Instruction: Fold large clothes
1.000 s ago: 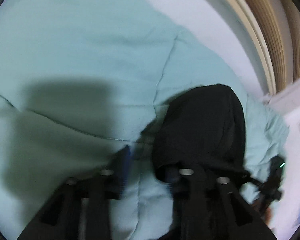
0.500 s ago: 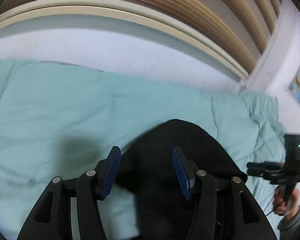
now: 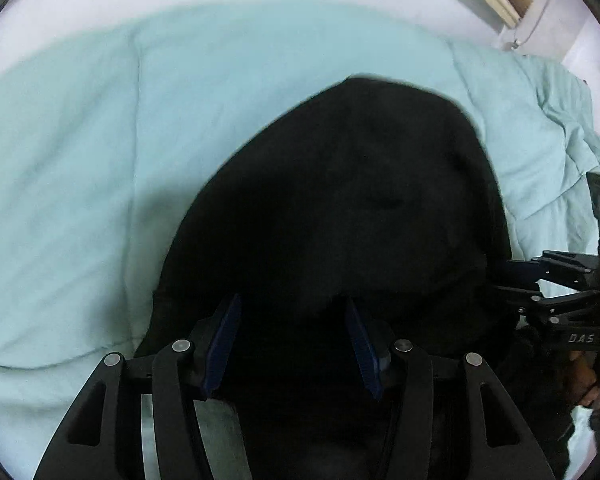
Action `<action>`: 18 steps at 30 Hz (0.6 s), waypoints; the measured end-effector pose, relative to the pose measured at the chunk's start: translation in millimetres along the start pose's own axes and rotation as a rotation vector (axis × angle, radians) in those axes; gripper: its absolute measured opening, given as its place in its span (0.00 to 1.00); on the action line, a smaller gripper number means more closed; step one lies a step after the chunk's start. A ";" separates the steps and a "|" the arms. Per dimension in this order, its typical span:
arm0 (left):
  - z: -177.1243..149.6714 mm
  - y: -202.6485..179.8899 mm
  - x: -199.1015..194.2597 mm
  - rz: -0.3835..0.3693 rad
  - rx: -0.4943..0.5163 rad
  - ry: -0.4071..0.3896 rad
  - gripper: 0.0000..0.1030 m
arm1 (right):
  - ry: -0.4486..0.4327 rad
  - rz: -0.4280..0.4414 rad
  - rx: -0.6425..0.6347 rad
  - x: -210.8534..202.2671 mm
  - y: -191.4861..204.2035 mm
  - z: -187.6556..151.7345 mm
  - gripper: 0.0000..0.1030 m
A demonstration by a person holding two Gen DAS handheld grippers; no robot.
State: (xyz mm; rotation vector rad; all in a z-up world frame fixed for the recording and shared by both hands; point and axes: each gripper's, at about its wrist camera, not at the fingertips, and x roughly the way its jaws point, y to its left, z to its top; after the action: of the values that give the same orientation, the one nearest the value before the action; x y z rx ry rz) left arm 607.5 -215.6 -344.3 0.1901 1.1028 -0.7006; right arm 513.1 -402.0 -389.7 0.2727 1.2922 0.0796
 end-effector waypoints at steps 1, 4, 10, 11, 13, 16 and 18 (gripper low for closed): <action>1.0 -1.0 -7.7 -0.003 0.000 -0.021 0.54 | -0.004 0.005 -0.006 -7.2 -0.7 -0.1 0.51; 5.6 5.0 -45.4 -0.060 -0.016 -0.130 0.54 | -0.054 0.059 -0.029 -42.6 -8.5 -4.4 0.54; 28.8 62.6 -73.6 -0.146 -0.150 -0.233 0.66 | -0.097 0.165 0.014 -73.0 -55.4 1.1 0.61; 29.6 75.0 -70.2 -0.166 -0.173 -0.219 0.66 | -0.089 0.169 0.030 -70.5 -64.0 2.3 0.61; 31.3 104.2 -55.7 -0.234 -0.225 -0.163 0.66 | -0.063 0.212 0.059 -59.4 -80.8 5.5 0.61; 31.2 119.1 -18.9 -0.344 -0.306 -0.079 0.66 | 0.010 0.349 0.116 -35.8 -110.6 11.5 0.61; 28.5 124.7 2.3 -0.429 -0.337 -0.038 0.66 | 0.057 0.435 0.129 -13.1 -113.4 13.8 0.61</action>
State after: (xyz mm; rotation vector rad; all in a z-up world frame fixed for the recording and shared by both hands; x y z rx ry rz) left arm 705.0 -133.7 -357.3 -0.3564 1.2208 -0.8787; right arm 512.1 -516.4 -401.6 0.6638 1.2784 0.3770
